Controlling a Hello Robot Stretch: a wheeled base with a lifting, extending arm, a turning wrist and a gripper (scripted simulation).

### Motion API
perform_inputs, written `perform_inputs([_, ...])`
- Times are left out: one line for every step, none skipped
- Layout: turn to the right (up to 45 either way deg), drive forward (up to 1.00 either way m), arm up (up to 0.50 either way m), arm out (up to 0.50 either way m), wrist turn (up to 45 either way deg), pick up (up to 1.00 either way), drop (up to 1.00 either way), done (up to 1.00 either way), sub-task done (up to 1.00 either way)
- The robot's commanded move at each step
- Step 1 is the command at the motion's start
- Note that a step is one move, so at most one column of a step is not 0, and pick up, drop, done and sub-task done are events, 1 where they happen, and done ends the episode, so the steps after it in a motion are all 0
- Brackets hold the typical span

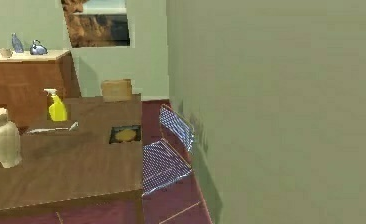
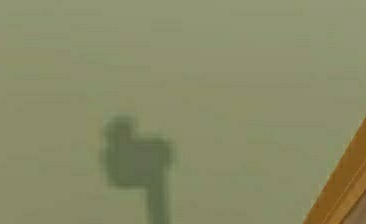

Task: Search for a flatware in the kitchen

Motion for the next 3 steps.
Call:
perform_inputs([-15.0, 0.0, 0.0, 0.0, 0.0, 0.0, 0.0, 0.0, 0.0])
perform_inputs([0.0, 1.0, 0.0, 0.0, 0.0, 0.0, 0.0, 0.0, 0.0])
perform_inputs([0.0, 0.0, 0.0, 0.0, 0.0, 0.0, 0.0, 1.0, 0.0])
